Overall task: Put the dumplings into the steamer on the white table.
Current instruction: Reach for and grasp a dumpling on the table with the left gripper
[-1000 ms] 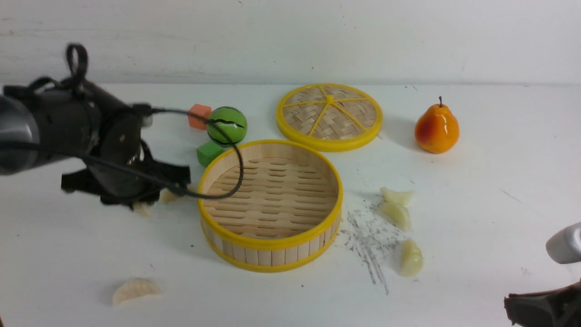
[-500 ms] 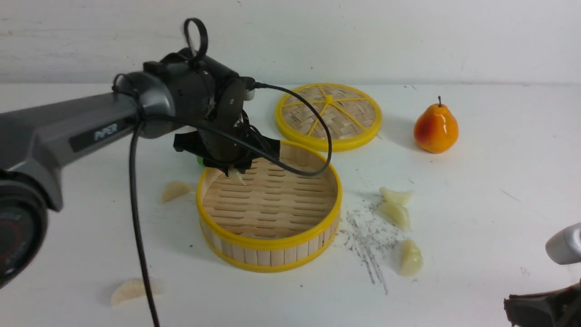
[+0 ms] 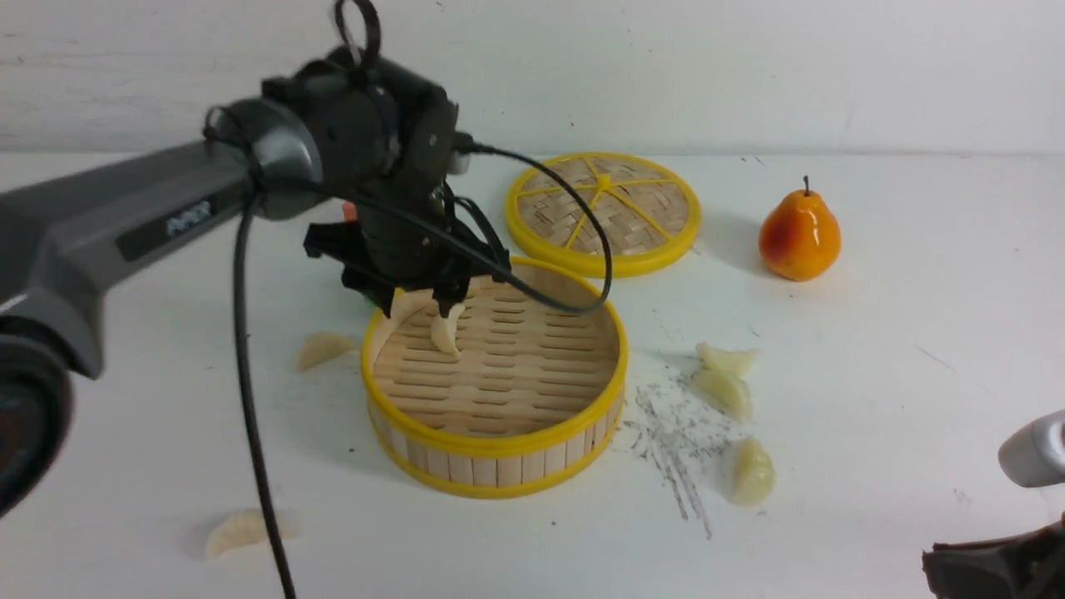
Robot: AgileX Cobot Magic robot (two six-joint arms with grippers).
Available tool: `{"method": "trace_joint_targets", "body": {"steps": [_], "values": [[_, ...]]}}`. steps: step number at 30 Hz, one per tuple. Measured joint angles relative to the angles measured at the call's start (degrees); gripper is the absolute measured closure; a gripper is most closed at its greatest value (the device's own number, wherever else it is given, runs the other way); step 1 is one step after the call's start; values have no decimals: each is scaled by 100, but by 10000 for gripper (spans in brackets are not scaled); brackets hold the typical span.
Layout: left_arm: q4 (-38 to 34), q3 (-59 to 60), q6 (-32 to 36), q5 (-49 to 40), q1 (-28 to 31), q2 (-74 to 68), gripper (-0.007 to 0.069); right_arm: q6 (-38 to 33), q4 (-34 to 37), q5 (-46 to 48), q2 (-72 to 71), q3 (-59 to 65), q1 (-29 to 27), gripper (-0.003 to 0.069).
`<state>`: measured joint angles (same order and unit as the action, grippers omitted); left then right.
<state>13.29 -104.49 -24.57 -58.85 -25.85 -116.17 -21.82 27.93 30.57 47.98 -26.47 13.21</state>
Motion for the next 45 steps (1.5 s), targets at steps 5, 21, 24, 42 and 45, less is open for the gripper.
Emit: {"method": "trace_joint_targets", "body": {"steps": [5,21,24,42,45], "values": [[-246,572,745,-753,-7,1225,295,0,72,5,0,0,0,610],[518,4834,1569,1278,-17,1850,228,-279,651,241,0,0,0,598],[778,4846,1486,1411,-17,1850,169,-286,651,260,0,0,0,596],[-141,4846,1510,1659,607,1708,358,-298,668,271,0,0,0,575],[-249,4846,1595,1725,624,1708,494,-298,683,271,0,0,0,575]]}}
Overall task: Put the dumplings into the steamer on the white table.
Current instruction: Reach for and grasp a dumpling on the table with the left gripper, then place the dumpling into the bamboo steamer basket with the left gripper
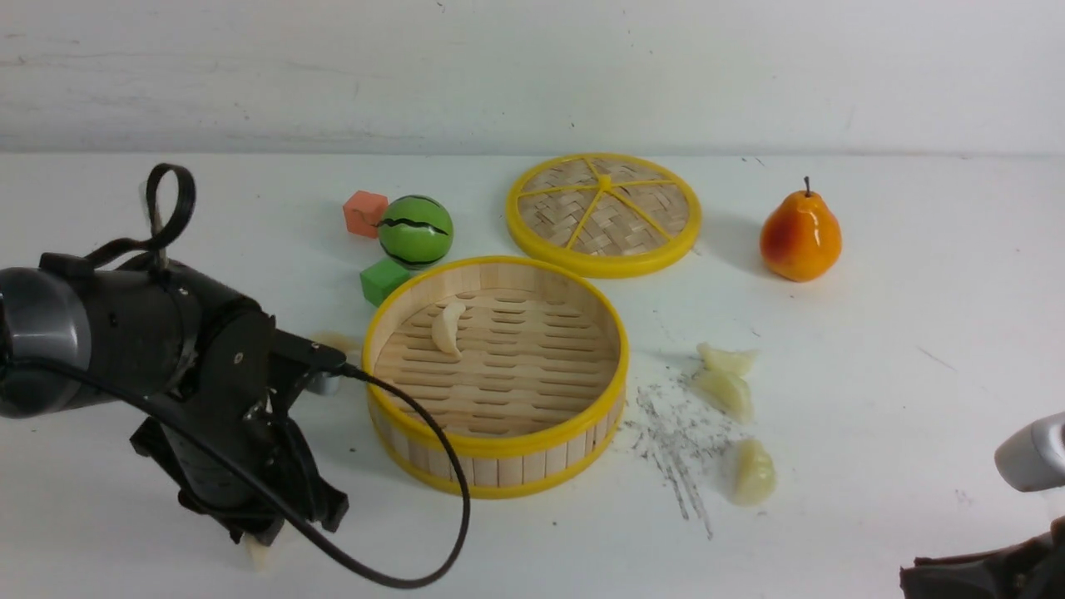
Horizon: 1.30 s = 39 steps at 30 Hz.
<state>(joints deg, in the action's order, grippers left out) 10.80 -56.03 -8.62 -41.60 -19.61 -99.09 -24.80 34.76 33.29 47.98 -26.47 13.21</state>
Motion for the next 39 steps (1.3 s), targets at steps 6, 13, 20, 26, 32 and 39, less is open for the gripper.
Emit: {"method": "trace_joint_targets", "body": {"steps": [6,13,20,26,32,39], "values": [[-219,-89,-40,-32,0,17,512,0,20,-6,0,0,0,573],[-855,-1113,-40,-569,-12,541,526,0,20,-139,0,0,0,564],[-2082,-2624,-40,-314,-14,-78,526,-5,34,-243,0,0,0,564],[-2419,-3584,-40,-403,-14,-1467,530,-5,18,-278,0,0,0,564],[-2568,-4103,-44,-531,-14,-2128,535,-5,-73,-277,0,0,0,564],[-2880,-4169,-44,-384,-14,-2162,535,-5,-150,-277,0,0,0,564]]}}
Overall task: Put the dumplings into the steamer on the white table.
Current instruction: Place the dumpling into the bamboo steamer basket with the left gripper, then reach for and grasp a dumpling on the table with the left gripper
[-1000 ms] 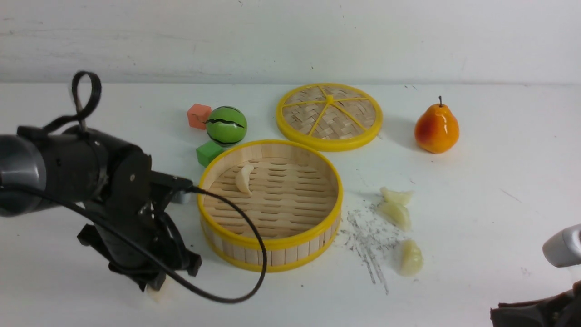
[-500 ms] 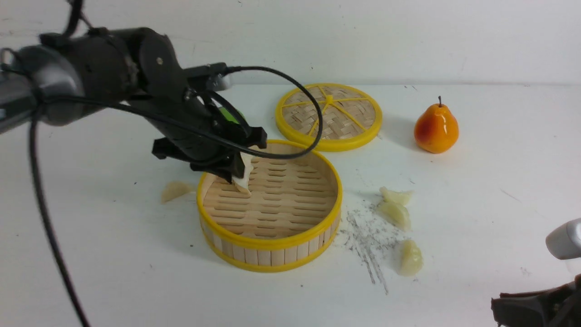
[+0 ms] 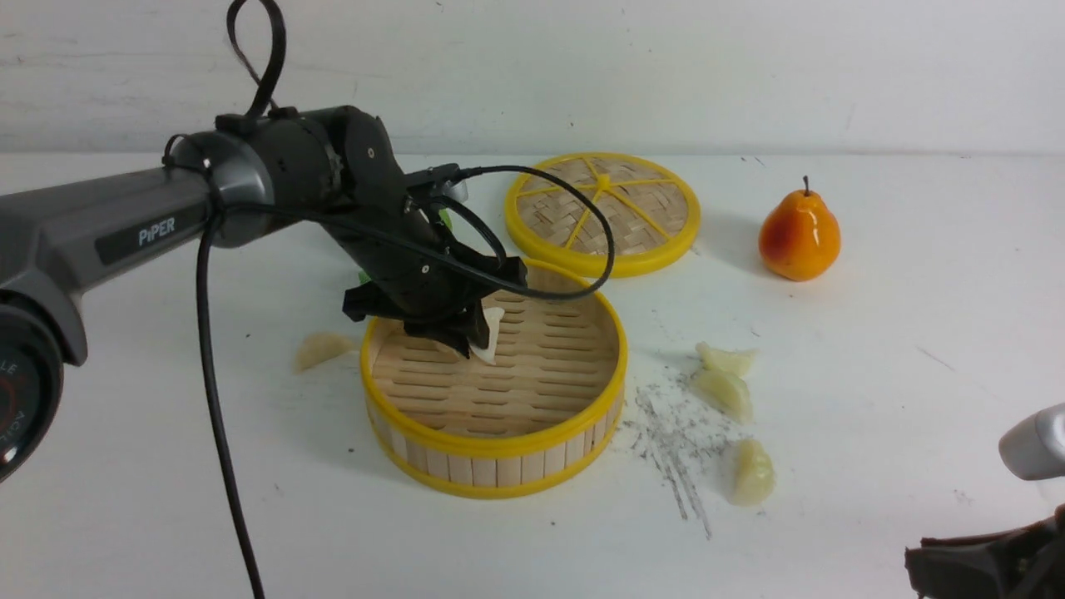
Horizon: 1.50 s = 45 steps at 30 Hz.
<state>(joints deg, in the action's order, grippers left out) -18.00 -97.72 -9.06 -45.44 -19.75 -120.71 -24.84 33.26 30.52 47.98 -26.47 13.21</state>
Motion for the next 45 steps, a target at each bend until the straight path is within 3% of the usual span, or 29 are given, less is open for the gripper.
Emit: {"method": "trace_joint_targets", "body": {"steps": [6,11,16,20,26,29,32,40,45], "values": [[-230,0,0,551,0,-33,531,0,-28,0,0,0,0,557],[-335,0,94,681,0,-165,454,0,-42,0,0,0,0,552],[-343,0,251,658,0,-169,254,0,-47,-24,0,0,0,547],[132,-78,281,317,0,8,176,0,-47,-24,0,0,0,545],[2623,-184,321,-137,52,709,169,0,-61,-24,0,0,0,545],[3236,-203,517,-335,275,733,171,0,-68,-24,0,0,0,545],[3192,-203,827,-444,485,594,171,0,-68,-24,0,0,0,545],[2140,-198,2604,-453,747,1,171,0,-82,-24,0,0,0,545],[2316,-198,3148,-295,750,-393,199,0,-232,-24,0,0,0,545]]}}
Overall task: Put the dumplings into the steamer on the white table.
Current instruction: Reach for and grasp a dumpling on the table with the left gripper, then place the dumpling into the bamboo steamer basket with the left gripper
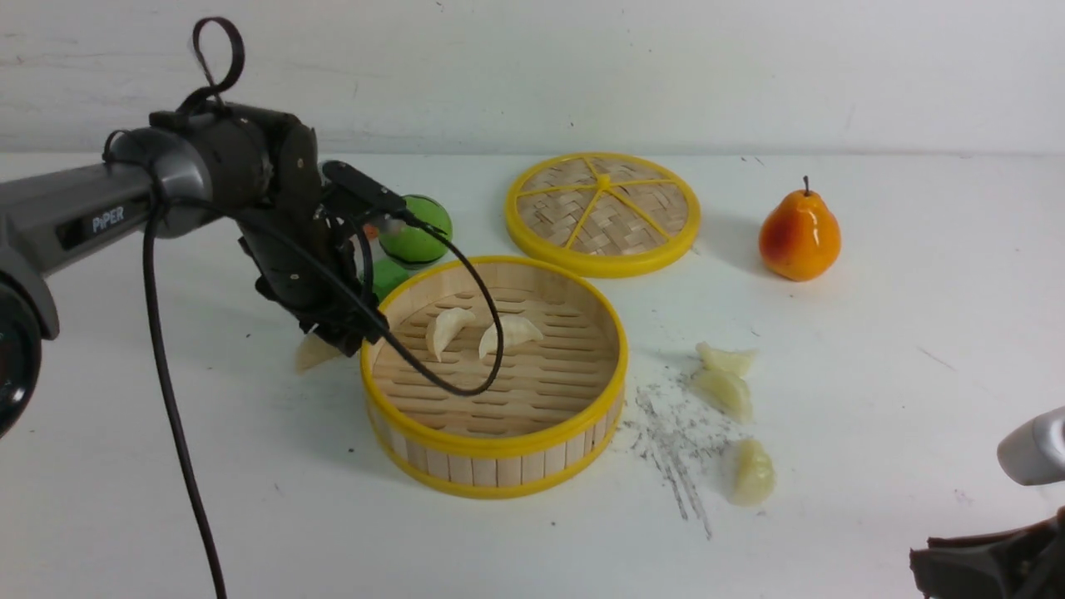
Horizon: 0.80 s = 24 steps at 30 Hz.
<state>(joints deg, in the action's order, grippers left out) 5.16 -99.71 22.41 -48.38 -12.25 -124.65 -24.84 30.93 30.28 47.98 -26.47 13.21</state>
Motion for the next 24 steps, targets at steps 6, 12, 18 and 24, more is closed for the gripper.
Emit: {"method": "trace_joint_targets", "body": {"steps": [6,12,18,24], "values": [[155,0,-258,15,67,-135,292,0,-59,0,0,0,0,538],[184,-30,-795,-3,92,-161,454,0,-97,0,0,0,0,532],[182,-62,-1156,-85,99,198,454,0,-103,0,0,0,0,528],[-1825,-415,-1578,-158,34,971,454,0,-119,-2,0,0,0,526]]}}
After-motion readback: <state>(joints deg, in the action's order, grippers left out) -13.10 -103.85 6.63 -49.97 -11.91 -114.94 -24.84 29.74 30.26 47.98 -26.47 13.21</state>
